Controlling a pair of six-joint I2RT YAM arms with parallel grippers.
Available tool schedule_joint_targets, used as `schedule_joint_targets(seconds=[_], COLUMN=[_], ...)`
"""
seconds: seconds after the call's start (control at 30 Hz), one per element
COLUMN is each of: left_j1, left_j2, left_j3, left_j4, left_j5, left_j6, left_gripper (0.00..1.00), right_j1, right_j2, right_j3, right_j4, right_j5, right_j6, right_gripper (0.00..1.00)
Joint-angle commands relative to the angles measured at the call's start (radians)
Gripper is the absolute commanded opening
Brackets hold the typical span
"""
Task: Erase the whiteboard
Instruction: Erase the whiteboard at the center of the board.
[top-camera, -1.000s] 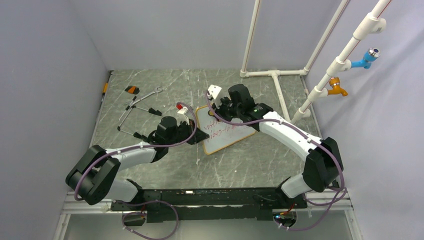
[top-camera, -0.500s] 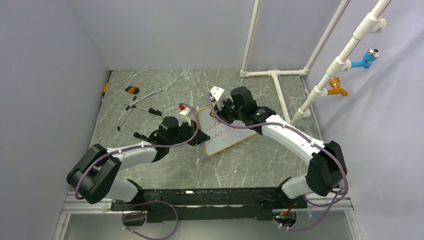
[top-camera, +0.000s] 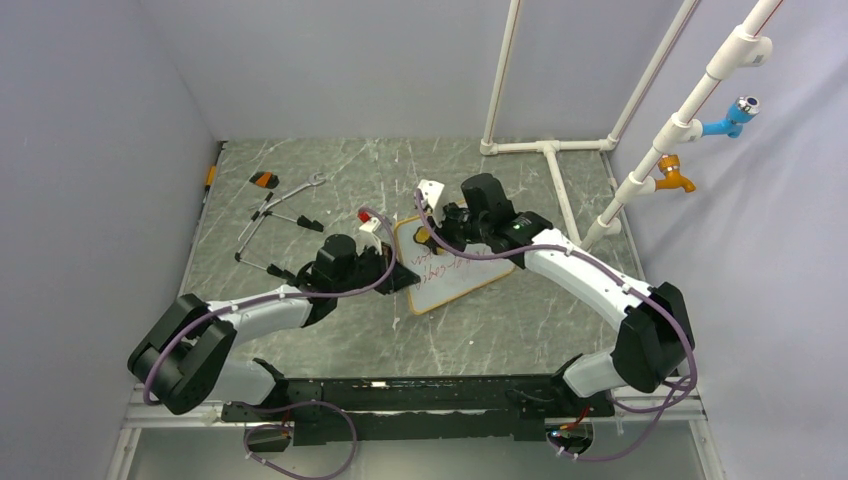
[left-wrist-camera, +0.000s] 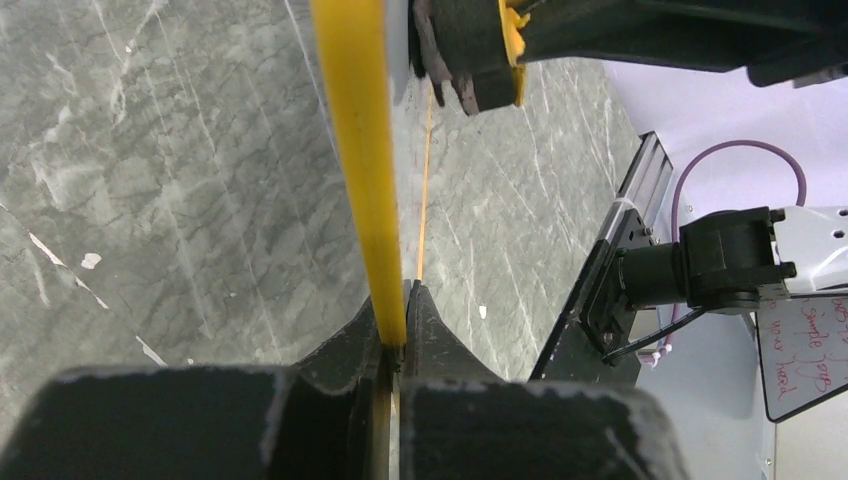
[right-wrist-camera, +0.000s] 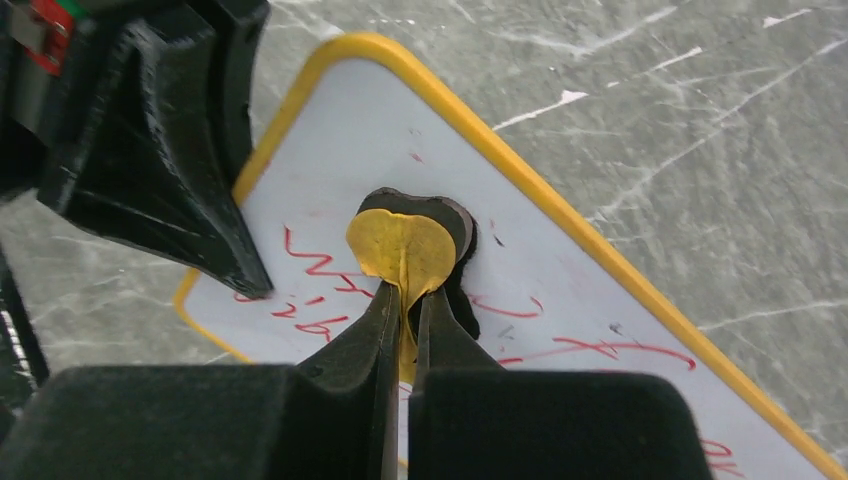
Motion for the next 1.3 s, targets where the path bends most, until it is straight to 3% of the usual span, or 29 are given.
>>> schedule_joint_targets(seconds=[0.0, 0.1, 0.23, 0.3, 0.47, 0.57, 0.77, 0.9, 1.07, 1.2, 1.27], left_j1=[-0.046, -0.046, -0.044, -0.043, -0.039, -0.035, -0.032, -0.031, -0.031, -0.031, -0.031], left_j2=[-0.047, -0.05, -0.039, -0.032, -0.04, -0.054, -0.089, -0.091, -0.092, -0.105, -0.111], left_j3=[-0.011, -0.014, -0.004, -0.004, -0.008, -0.015, -0.035, -0.039, -0.039, -0.051, -0.059], left_j4=[0.009, 0.014, 0.006, 0.012, 0.024, 0.023, 0.019, 0.029, 0.045, 0.053, 0.057], left_j5=[0.121, 0.117, 0.113, 0.115, 0.114, 0.108, 0.078, 0.068, 0.067, 0.055, 0.052], left_j6=[0.071, 0.065, 0.067, 0.059, 0.046, 0.045, 0.029, 0.011, -0.002, -0.006, -0.006], left_gripper=[0.0, 0.0, 0.0, 0.0, 0.0, 0.0, 0.0, 0.0, 0.0, 0.0, 0.0], right_j1=[0.009, -0.027, -0.041, -0.042, -0.008, 0.003, -0.095, -0.133, -0.09, -0.045, -0.044], right_j2=[0.009, 0.021, 0.025, 0.024, 0.027, 0.028, 0.0, -0.015, 0.007, 0.012, 0.01], right_j3=[0.076, 0.066, 0.036, 0.03, 0.021, 0.031, -0.005, -0.024, -0.025, -0.025, -0.027], right_j4=[0.029, 0.077, 0.098, 0.075, -0.048, -0.051, 0.074, 0.051, -0.028, -0.041, -0.007], right_j5=[0.022, 0.19, 0.29, 0.252, -0.081, -0.078, 0.139, 0.041, -0.144, -0.184, -0.127], right_j6=[0.093, 0.149, 0.113, 0.069, -0.065, -0.065, 0.056, 0.03, -0.057, -0.092, -0.055], right_gripper=[0.0, 0.0, 0.0, 0.0, 0.0, 0.0, 0.0, 0.0, 0.0, 0.0, 0.0])
